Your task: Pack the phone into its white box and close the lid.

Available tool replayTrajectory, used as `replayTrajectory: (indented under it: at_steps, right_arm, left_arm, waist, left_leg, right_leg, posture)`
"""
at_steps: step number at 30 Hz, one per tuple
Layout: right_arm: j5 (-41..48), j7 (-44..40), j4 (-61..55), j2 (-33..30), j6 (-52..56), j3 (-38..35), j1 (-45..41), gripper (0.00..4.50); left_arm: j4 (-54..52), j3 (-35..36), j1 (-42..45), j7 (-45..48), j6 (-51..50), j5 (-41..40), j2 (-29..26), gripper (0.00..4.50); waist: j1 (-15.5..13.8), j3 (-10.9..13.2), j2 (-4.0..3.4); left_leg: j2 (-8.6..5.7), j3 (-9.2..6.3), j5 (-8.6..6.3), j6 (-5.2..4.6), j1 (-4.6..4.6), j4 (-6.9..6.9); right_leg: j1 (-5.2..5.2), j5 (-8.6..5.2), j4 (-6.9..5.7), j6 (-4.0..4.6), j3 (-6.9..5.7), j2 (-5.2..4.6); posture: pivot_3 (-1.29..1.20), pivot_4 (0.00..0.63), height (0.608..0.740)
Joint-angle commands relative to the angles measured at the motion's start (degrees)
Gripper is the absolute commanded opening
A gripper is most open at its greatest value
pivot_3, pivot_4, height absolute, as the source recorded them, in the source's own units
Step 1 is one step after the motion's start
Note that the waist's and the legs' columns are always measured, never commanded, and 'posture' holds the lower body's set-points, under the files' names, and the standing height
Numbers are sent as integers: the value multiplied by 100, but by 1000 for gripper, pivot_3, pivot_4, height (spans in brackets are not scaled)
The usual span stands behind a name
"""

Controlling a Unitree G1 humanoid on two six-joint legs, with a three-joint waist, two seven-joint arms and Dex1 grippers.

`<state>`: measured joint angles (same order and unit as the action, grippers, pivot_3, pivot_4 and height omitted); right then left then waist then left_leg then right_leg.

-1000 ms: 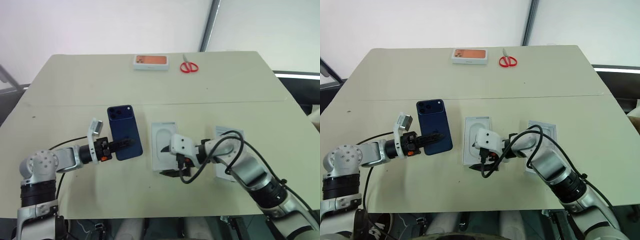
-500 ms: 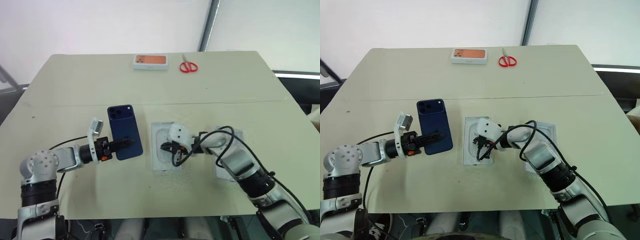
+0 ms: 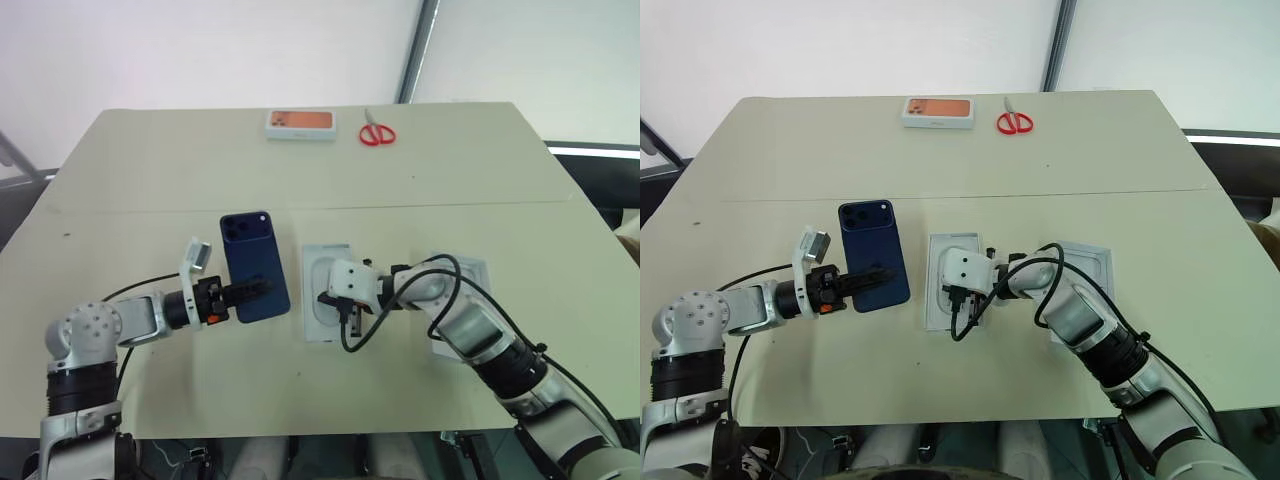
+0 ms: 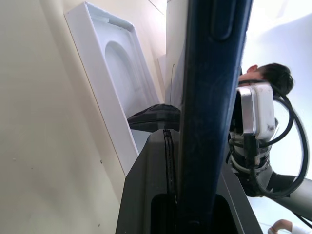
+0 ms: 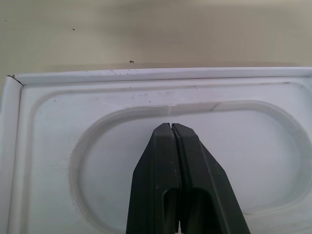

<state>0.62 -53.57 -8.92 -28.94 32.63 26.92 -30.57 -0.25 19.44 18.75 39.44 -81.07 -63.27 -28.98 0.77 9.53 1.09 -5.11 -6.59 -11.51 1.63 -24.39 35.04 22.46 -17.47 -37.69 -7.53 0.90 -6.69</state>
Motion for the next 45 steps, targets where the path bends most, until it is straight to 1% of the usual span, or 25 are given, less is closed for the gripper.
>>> replayTrajectory:
  at_steps: [1, 2, 5, 7, 10, 12, 15, 17, 19, 23, 26, 29, 33, 34, 37, 43, 45]
  right_arm:
    - [432, -93, -381, -16, 339, -518, -84, 58]
    - [460, -94, -400, -24, 376, -540, -91, 58]
    - [590, -308, -445, -533, 465, -938, -60, 58]
    - [700, -445, -525, -855, 440, -1102, 69, 58]
    - [853, -570, -623, -1155, 402, -1284, 284, 58]
    - [894, -586, -656, -1216, 380, -1311, 330, 58]
    - [589, -670, -538, -1698, 88, -1213, 690, 58]
    - [649, -823, -742, -1889, 106, -1112, 988, 58]
    - [802, -876, -1004, -1880, 207, -1077, 1157, 58]
    - [893, -841, -1234, -1793, 382, -1048, 1223, 58]
    - [1019, -846, -1492, -1739, 574, -934, 1314, 58]
    - [1089, -736, -1476, -1650, 763, -986, 1259, 58]
    - [1160, -702, -1466, -1660, 873, -1002, 1242, 58]
    - [1019, -519, -1451, -1586, 794, -967, 1176, 58]
    - [1239, -567, -1504, -1522, 883, -1030, 1168, 58]
    - [1132, -392, -1483, -1450, 824, -996, 1085, 58]
    - [1052, -395, -1337, -1511, 723, -976, 1070, 58]
  left_arm:
    - [-263, 129, 58, -30, -90, -323, -1, 0]
    - [-266, 136, 59, -48, -101, -342, 0, 0]
    - [-267, 208, 83, -174, -261, -534, 28, 0]
    - [-268, 192, 84, -297, -281, -594, 119, 0]
    - [-199, 200, 125, -491, -421, -804, 304, 0]
    - [-203, 216, 129, -576, -456, -866, 345, 0]
    - [-85, -47, 259, -767, -267, -617, 635, 0]
    - [70, -117, 391, -873, -212, -532, 759, 0]
    - [177, -190, 479, -876, -238, -492, 798, 0]
    - [207, -450, 495, -770, -128, -237, 722, 0]
    - [480, -585, 618, -598, -120, -135, 698, 0]
    - [536, -759, 675, -458, -121, -12, 688, 0]
    - [576, -815, 707, -319, -164, 18, 678, 0]
    - [578, -884, 707, -267, -92, 95, 669, 0]
    - [605, -995, 734, -178, 19, 230, 684, 0]
    - [639, -1165, 800, -6, 53, 405, 724, 0]
    - [736, -1279, 862, 34, 94, 500, 792, 0]
  waist:
    - [-5, 1, 1]
    - [-3, 1, 1]
    - [-11, 3, -1]
    - [-24, 4, 1]
    - [-15, 5, 2]
    - [16, 5, 2]
    - [-11, 7, 1]
    - [-49, 9, 5]
    - [-29, 10, 7]
    - [8, 11, 8]
    - [-16, 11, 9]
    - [-19, 11, 9]
    - [-23, 11, 9]
    - [-23, 11, 9]
    - [-20, 12, 9]
    - [-19, 12, 9]
    - [-20, 12, 9]
  left_leg:
    - [0, 0, 0, 0, -1, 0]
    - [0, 0, 0, 0, -2, 0]
    - [-1, 1, 0, 0, -2, -1]
    - [-3, 0, -1, -2, -2, 1]
    - [-3, 1, -2, -3, -3, 2]
    - [1, 1, -2, -3, -3, 0]
    - [3, 5, -2, -3, -4, -1]
    - [-4, 4, -2, -4, -6, 5]
    - [-6, 5, -3, -6, -6, 10]
    - [0, 7, -3, -6, -5, 6]
    - [0, 6, -3, -6, -5, 5]
    - [-2, 5, -3, -6, -6, 8]
    - [-4, 4, -3, -6, -6, 9]
    - [-3, 4, -3, -6, -6, 8]
    - [-3, 4, -3, -6, -6, 8]
    - [-3, 4, -3, -6, -7, 7]
    - [-3, 4, -3, -6, -7, 7]
  right_leg:
    - [0, 0, 0, 0, 0, 0]
    - [0, 0, 0, 0, 0, 0]
    - [0, 0, 0, 0, 1, -2]
    - [0, 0, 2, 0, -2, -3]
    - [-10, 0, 3, 0, -2, -5]
    - [-8, 0, 3, 0, -1, -6]
    - [-3, 0, 1, 0, 1, -5]
    - [-10, 0, 3, -1, -3, -5]
    - [-13, 0, 5, -1, -2, -6]
    - [-10, 0, 5, -1, -1, -5]
    - [-9, 0, 5, -1, -2, -2]
    - [-10, 0, 5, -1, -2, -4]
    - [-12, 0, 5, -1, -3, -6]
    - [-12, 0, 5, -1, -3, -6]
    - [-10, 0, 5, -1, -2, -6]
    - [-10, 0, 5, -1, -3, -5]
    - [-9, 0, 5, -1, -3, -5]
  posture:
    - [0, 150, 740]
    - [0, 150, 740]
    - [0, 150, 740]
    - [0, 150, 740]
    - [0, 150, 740]
    - [0, 150, 740]
    - [0, 150, 740]
    - [0, 150, 740]
    - [0, 150, 740]
    - [0, 150, 740]
    - [0, 150, 740]
    - [0, 150, 740]
    - [0, 150, 740]
    - [0, 150, 740]
    - [0, 150, 740]
    - [0, 150, 740]
    - [0, 150, 740]
